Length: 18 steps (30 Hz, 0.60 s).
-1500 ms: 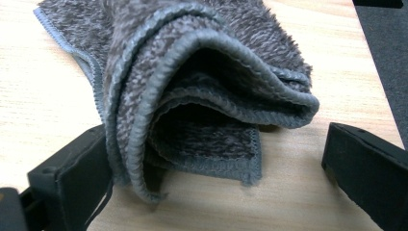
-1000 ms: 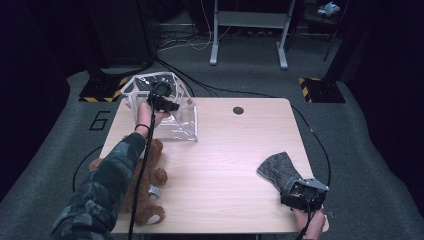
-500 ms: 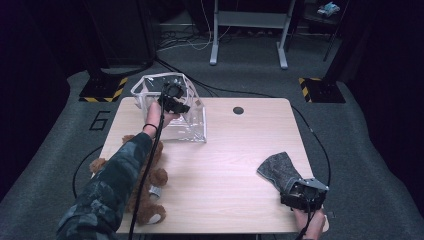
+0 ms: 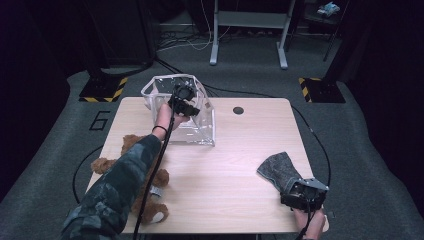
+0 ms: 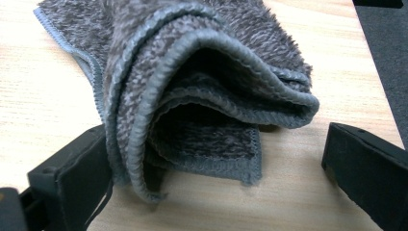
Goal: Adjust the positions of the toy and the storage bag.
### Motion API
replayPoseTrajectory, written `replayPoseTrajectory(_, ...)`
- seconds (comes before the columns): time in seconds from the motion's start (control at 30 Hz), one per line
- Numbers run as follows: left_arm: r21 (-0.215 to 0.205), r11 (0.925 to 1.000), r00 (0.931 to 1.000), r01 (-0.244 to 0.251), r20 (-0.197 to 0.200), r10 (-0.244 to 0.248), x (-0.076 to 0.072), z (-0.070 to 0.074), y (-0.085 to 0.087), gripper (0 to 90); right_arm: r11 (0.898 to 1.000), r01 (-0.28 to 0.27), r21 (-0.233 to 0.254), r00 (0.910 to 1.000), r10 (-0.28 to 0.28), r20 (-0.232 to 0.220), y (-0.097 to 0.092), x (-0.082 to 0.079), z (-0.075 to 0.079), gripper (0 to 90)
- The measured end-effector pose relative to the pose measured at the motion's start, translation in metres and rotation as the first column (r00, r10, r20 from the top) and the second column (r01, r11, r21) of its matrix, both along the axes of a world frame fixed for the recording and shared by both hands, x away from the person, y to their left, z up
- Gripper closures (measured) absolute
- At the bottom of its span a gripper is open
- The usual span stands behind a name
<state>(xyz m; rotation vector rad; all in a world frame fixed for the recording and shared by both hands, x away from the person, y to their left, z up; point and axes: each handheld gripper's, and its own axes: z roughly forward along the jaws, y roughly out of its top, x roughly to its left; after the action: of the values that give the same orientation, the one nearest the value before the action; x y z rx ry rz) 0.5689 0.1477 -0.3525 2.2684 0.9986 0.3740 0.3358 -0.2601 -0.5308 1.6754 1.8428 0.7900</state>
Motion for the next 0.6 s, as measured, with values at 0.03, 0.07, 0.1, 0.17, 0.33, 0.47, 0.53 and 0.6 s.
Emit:
replayPoseTrajectory(0.03,0.004,1.0000,1.0000,0.004,-0.003,-0.004,-0.001,0.000,-0.002,78.0,1.000,0.000,0.000,1.0000,0.000,0.000,0.000,0.000,0.000,0.1)
replayPoseTrajectory(0.07,0.001,1.0000,0.9999,0.009,-0.005,-0.009,-0.002,0.001,-0.004,78.0,1.000,0.000,0.000,1.0000,0.000,0.000,0.000,0.000,0.000,0.1)
replayPoseTrajectory(0.1,-0.003,0.9999,0.9998,0.014,-0.010,-0.015,-0.003,0.000,-0.006,77.9,1.000,-0.001,0.000,1.0000,0.001,0.000,0.000,0.000,0.000,0.1)
replayPoseTrajectory(0.17,-0.008,0.9998,0.9997,0.016,-0.018,-0.016,-0.005,0.001,-0.009,77.9,1.000,0.000,0.000,1.0000,0.000,0.000,0.000,0.000,0.000,0.1)
replayPoseTrajectory(0.33,-0.017,0.9996,0.9994,0.022,-0.028,-0.023,-0.008,0.001,-0.018,77.5,1.000,-0.001,0.000,1.0000,0.001,0.000,0.000,0.000,0.000,0.1)
replayPoseTrajectory(0.47,-0.017,0.9995,0.9993,0.025,-0.026,-0.025,-0.012,0.001,-0.028,77.1,1.000,-0.002,-0.001,1.0000,0.002,0.000,0.000,0.000,0.000,0.1)
replayPoseTrajectory(0.53,-0.016,0.9995,0.9994,0.027,-0.020,-0.027,-0.015,0.001,-0.034,76.9,1.000,-0.002,-0.002,1.0000,0.002,-0.001,0.000,0.000,0.000,0.1)
replayPoseTrajectory(0.6,-0.030,0.9991,0.9992,0.030,-0.027,-0.030,-0.016,0.000,-0.039,76.6,1.000,-0.001,-0.002,1.0000,0.001,0.000,0.000,0.000,0.000,0.1)
